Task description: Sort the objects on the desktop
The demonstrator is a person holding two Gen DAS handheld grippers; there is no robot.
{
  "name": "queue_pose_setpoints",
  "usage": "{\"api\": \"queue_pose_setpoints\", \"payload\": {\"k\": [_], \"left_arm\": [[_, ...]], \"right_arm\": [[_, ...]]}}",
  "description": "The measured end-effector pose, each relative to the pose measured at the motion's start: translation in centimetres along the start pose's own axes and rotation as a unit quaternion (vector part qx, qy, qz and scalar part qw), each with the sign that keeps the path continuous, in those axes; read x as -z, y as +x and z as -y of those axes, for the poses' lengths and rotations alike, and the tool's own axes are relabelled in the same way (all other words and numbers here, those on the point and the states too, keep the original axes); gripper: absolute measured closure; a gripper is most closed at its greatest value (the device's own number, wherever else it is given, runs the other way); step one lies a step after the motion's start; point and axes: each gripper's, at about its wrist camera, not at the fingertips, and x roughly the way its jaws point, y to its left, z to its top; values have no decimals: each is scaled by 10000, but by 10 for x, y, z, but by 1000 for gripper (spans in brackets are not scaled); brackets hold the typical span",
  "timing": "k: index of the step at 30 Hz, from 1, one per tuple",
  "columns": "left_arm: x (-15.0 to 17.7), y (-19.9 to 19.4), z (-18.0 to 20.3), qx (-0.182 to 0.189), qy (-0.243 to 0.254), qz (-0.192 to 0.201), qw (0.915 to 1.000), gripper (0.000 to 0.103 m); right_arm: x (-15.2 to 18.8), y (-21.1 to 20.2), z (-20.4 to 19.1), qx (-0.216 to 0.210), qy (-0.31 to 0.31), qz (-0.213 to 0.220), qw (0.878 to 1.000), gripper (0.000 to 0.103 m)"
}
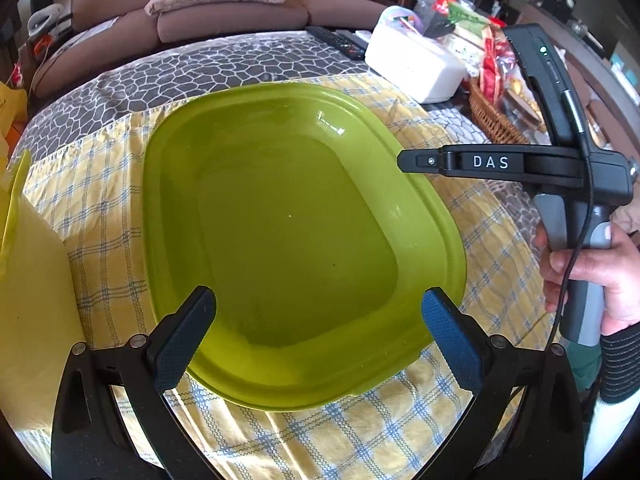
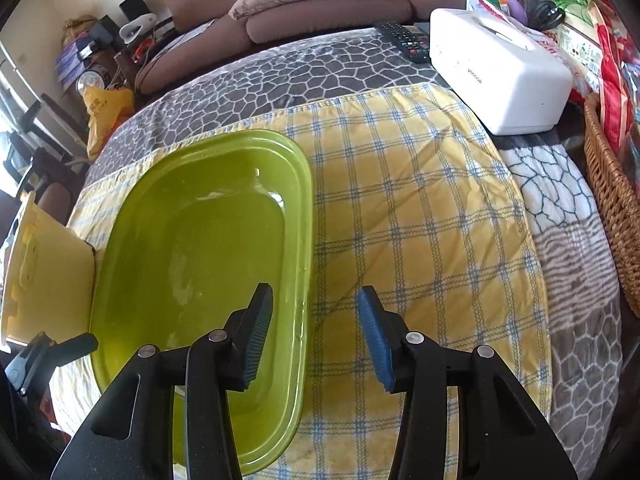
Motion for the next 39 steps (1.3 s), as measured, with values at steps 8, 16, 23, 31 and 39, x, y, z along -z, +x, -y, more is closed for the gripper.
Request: {"api": "queue_pose_setpoints", "payload": {"k": [8, 16, 23, 31, 39], "left_arm": [[0, 2, -7, -8, -115, -5, 9999, 0], [4, 12, 27, 438, 580, -111, 9973, 0], [28, 33, 78, -213, 2007, -242, 9791, 0], [38, 61, 84, -691, 2255, -371, 9711, 60], [13, 24, 49, 586, 889, 127, 9942, 80]], "right_arm": [[3, 15, -5, -27, -54, -166, 9998, 57], [3, 27, 2, -971, 426, -295, 9939, 92], [0, 14, -5, -1046, 370, -171, 9937, 93], [-1, 8, -5, -1112, 349, -144, 9931, 93], [-7, -15, 10, -1251, 585, 196, 9902, 81]]}}
